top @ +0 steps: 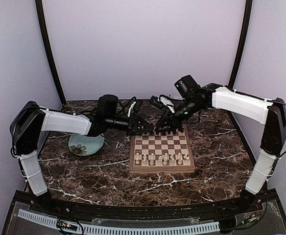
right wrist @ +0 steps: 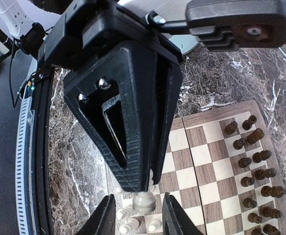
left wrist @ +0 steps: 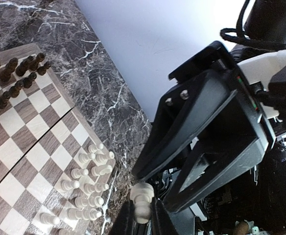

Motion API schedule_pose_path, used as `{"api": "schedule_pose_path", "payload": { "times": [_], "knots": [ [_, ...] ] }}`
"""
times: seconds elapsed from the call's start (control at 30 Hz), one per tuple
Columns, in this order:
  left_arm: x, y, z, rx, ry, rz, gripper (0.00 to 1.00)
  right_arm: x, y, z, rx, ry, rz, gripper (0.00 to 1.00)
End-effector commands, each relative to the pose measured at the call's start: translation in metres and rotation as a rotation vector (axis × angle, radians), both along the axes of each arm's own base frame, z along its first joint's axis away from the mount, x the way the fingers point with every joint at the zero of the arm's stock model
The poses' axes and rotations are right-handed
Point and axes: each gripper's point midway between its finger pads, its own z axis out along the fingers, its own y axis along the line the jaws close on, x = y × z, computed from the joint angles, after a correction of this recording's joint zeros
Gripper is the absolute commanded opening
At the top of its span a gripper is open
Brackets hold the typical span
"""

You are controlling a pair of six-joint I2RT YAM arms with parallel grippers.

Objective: Set up the chess pieces on the board
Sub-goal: Pass from the right arm to the left, then place the pawn on d2.

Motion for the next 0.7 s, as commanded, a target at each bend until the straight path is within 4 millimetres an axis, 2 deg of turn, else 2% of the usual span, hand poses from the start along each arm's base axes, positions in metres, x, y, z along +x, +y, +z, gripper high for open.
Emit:
{"api": "schedule_pose_path", "payload": {
  "times": [0.0,0.03,0.07,0.1,0.2,0.3,0.33,0.37,0.4,0.43,0.5,0.67],
  "knots": [
    [0.006,0.002,-0.001,0.076,-0.105,0.015,0.07,0.001,-0.027,0.028,0.067,-0.019,-0.019,0.37],
    [0.009,0.005,-0.010,0.127,-0.104,0.037,0.07,0.003,-0.035,0.031,0.078,-0.022,-0.034,0.38],
    [0.014,0.003,-0.005,0.150,-0.180,0.055,0.07,0.006,-0.044,0.032,0.085,-0.026,-0.054,0.38],
    [0.013,0.006,-0.013,0.203,-0.183,0.059,0.07,0.009,-0.053,0.032,0.088,-0.035,-0.079,0.39],
    [0.020,0.003,-0.012,0.327,-0.367,0.077,0.07,0.018,-0.078,0.025,0.091,-0.054,-0.157,0.39],
    [0.016,-0.002,-0.016,0.447,-0.498,0.035,0.07,0.024,-0.099,0.015,0.091,-0.071,-0.227,0.39],
    [0.016,0.002,-0.025,0.509,-0.505,0.029,0.07,0.026,-0.105,0.010,0.083,-0.079,-0.248,0.39],
    [0.015,-0.006,-0.021,0.524,-0.570,-0.003,0.06,0.027,-0.109,0.005,0.069,-0.091,-0.266,0.39],
    [0.013,-0.002,-0.028,0.578,-0.574,-0.025,0.07,0.028,-0.113,-0.002,0.051,-0.096,-0.279,0.39],
    [0.011,-0.010,-0.028,0.595,-0.635,-0.066,0.07,0.028,-0.116,-0.011,0.034,-0.094,-0.288,0.39],
    [0.009,-0.011,-0.035,0.663,-0.686,-0.109,0.07,0.028,-0.119,-0.022,0.021,-0.090,-0.305,0.39],
    [-0.002,-0.013,-0.053,0.783,-0.732,-0.205,0.06,0.032,-0.125,-0.038,-0.013,-0.109,-0.336,0.39]
  ]
}}
